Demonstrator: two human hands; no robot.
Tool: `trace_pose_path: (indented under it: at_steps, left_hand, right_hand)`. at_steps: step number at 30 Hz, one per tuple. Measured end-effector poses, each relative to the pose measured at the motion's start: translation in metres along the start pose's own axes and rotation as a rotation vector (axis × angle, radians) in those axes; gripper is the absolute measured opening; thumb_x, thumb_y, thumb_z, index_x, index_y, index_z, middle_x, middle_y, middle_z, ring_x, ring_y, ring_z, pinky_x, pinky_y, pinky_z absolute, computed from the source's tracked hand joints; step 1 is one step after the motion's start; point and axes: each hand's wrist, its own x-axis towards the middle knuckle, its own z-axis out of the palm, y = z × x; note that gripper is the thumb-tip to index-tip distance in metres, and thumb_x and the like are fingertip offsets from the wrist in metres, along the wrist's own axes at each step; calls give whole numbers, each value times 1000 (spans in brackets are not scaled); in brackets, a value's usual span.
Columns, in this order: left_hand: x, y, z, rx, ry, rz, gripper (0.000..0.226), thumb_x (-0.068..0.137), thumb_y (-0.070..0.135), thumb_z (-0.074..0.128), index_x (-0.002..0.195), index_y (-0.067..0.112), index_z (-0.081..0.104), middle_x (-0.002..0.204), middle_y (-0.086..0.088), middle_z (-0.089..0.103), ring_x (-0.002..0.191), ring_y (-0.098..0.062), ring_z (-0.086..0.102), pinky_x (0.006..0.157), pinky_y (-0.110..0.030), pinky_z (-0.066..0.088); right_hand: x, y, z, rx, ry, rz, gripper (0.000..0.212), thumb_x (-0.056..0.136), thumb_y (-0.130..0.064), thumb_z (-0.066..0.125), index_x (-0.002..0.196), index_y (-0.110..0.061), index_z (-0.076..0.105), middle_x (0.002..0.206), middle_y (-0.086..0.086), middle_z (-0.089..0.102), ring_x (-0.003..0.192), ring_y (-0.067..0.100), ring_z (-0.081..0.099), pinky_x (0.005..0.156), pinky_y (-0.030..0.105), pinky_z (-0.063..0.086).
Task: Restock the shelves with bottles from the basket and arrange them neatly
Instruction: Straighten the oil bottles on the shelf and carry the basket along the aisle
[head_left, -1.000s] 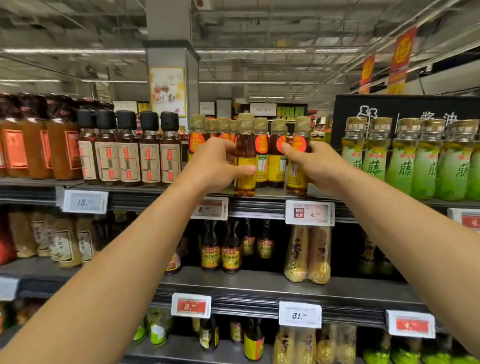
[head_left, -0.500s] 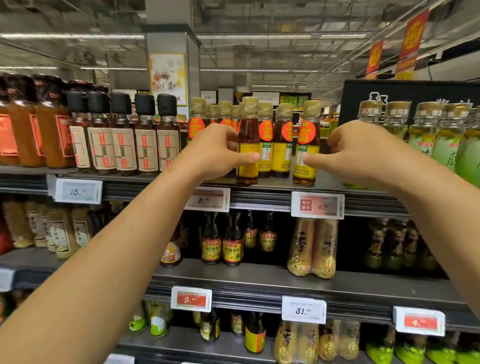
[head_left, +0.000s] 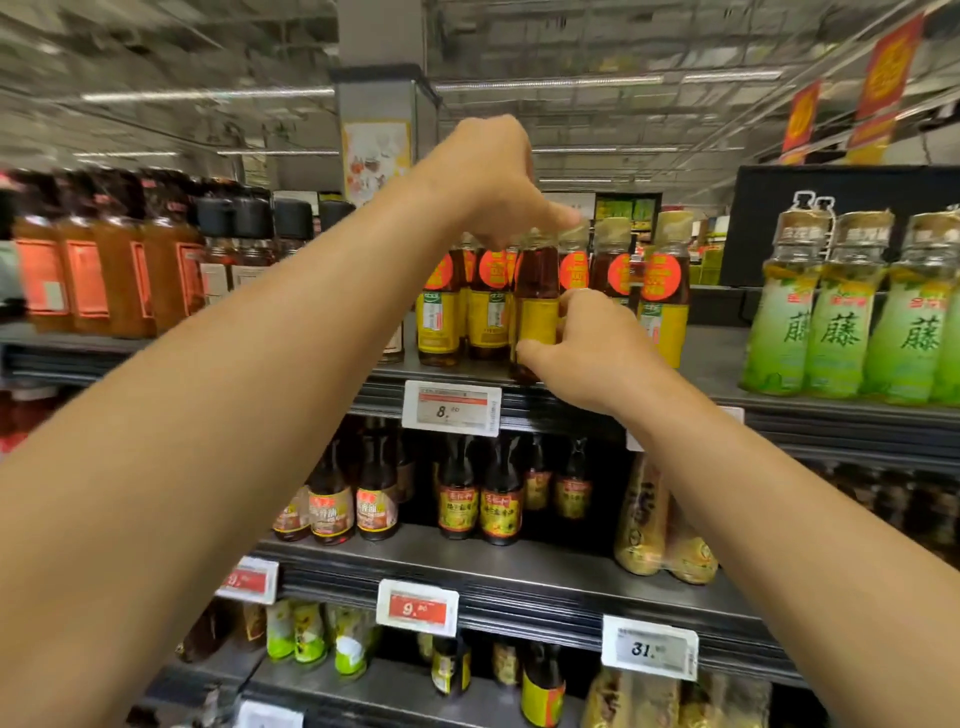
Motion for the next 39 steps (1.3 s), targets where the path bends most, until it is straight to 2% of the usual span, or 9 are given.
trace_pose_path:
  at_steps: [3, 7, 12, 20, 24, 27, 32, 35, 39]
  left_hand:
    - [8, -5, -4, 32, -48, 52, 40, 81, 56, 78, 93, 18, 75, 69, 3, 75, 57, -5, 71, 57, -23, 55]
    - [13, -14, -8, 92, -109, 104, 30, 85, 51, 76, 101, 25, 74, 75, 8, 75, 64, -1, 70, 56, -23, 49]
    - [19, -21, -16, 114, -214, 194, 22, 92, 38, 73, 113, 32, 71, 109, 7, 74, 90, -8, 69, 66, -25, 49]
    - [27, -28, -19, 50, -341, 235, 36, 92, 9, 71, 116, 36, 67, 123, 9, 70, 112, -14, 64, 89, -37, 51]
    - [22, -31, -19, 8, -322, 242, 35, 92, 11, 72, 117, 36, 67, 122, 10, 69, 108, -8, 64, 91, -39, 55]
    - [13, -35, -21, -31, -261, 238, 36, 92, 25, 74, 125, 36, 64, 126, 11, 67, 113, -10, 64, 92, -36, 54]
    - [-6, -57, -7, -65, 131, 220, 47, 91, 31, 69, 136, 28, 57, 135, 4, 61, 120, -13, 57, 84, -19, 42]
    - [-9, -71, -1, -8, 128, 159, 52, 91, 21, 65, 142, 22, 54, 139, -1, 59, 126, -17, 55, 91, -24, 42]
    - [-9, -77, 0, 38, 99, 125, 47, 92, 14, 65, 139, 17, 58, 135, -4, 63, 120, -19, 60, 86, -24, 44]
  right_hand:
    - [6, -1, 7, 23, -2, -23, 22, 91, -33, 63, 104, -15, 56, 87, 7, 66, 80, 26, 64, 56, 33, 40]
    - [11, -1, 12, 53, 0, -43, 35, 91, -33, 64, 119, -17, 50, 92, 6, 67, 86, 26, 65, 74, 42, 56]
    - [18, 6, 13, 142, -42, -31, 55, 88, -27, 72, 138, -19, 48, 91, -5, 61, 89, 17, 64, 78, 38, 55]
    - [25, 14, 14, 225, -105, -21, 61, 86, -33, 81, 138, -21, 53, 97, -12, 59, 90, 8, 60, 77, 30, 49]
    - [27, 12, 14, 189, -105, -32, 52, 84, -38, 82, 127, -22, 59, 92, -8, 65, 84, 9, 64, 65, 25, 48]
    - [30, 10, 16, 128, -100, -40, 56, 83, -42, 82, 129, -18, 61, 94, -5, 68, 88, 15, 67, 79, 35, 56]
    - [32, 10, 22, 92, -63, -58, 39, 85, -43, 80, 112, -20, 63, 87, -7, 65, 82, 12, 64, 63, 27, 45]
    - [34, 6, 25, 52, -67, -70, 26, 85, -42, 79, 92, -23, 63, 80, -6, 65, 78, 15, 65, 58, 27, 42]
    - [36, 0, 30, 34, -72, -93, 24, 86, -42, 78, 93, -23, 65, 82, -3, 67, 77, 15, 65, 57, 29, 44]
